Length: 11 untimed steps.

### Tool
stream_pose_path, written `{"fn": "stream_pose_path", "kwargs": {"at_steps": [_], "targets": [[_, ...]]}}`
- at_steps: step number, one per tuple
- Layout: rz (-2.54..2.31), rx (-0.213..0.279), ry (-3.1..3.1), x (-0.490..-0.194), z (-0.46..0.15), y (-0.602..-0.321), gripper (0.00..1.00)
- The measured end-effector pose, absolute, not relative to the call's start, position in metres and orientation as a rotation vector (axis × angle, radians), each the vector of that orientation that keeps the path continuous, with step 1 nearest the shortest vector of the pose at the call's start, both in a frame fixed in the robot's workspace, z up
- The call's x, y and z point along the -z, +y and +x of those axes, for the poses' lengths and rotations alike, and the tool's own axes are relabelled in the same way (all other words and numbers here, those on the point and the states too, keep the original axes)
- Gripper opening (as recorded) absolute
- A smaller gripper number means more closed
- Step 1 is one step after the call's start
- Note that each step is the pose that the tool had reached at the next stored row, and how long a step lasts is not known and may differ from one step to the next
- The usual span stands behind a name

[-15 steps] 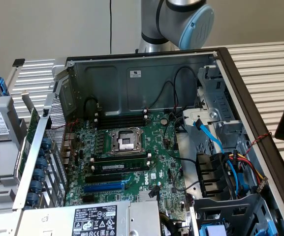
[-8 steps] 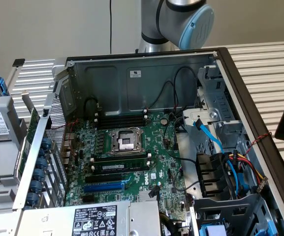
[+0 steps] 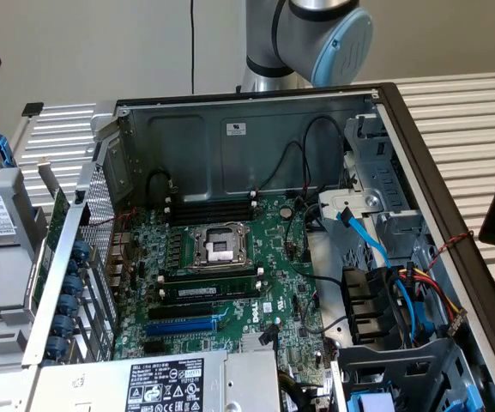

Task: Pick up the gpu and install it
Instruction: 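Pick up the gpu and move the gpu toward the slot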

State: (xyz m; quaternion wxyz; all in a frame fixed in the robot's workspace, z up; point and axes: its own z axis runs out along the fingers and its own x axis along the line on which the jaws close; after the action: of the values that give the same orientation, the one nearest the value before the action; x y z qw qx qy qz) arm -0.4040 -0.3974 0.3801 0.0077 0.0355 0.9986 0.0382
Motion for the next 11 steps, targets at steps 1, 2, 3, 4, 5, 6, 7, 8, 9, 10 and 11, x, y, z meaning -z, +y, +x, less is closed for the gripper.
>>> {"fn": "stream_pose_path", "kwargs": {"at_steps": [1, 2, 3, 4, 5, 6, 7, 8, 9, 10, 11], "targets": [[0.111, -0.125, 3.121, -0.3793, -0.4049, -0.3974, 0.11], [0.111, -0.137, 3.121, -0.3789, -0.4055, -0.3974, 0.11], [0.111, -0.152, 3.120, -0.3787, -0.4062, -0.3975, 0.11], [0.111, -0.171, 3.120, -0.3787, -0.4068, -0.3981, 0.11], [0.111, -0.183, 3.119, -0.3787, -0.4073, -0.3988, 0.11], [0.112, -0.194, 3.119, -0.3786, -0.4077, -0.3994, 0.11], [0.112, -0.198, 3.119, -0.3777, -0.4079, -0.3994, 0.11], [0.112, -0.198, 3.119, -0.3760, -0.4082, -0.3994, 0.11], [0.112, -0.198, 3.119, -0.3742, -0.4084, -0.3995, 0.11], [0.111, -0.198, 3.118, -0.3724, -0.4086, -0.3995, 0.11], [0.111, -0.198, 3.118, -0.3707, -0.4088, -0.3995, 0.11]]}}
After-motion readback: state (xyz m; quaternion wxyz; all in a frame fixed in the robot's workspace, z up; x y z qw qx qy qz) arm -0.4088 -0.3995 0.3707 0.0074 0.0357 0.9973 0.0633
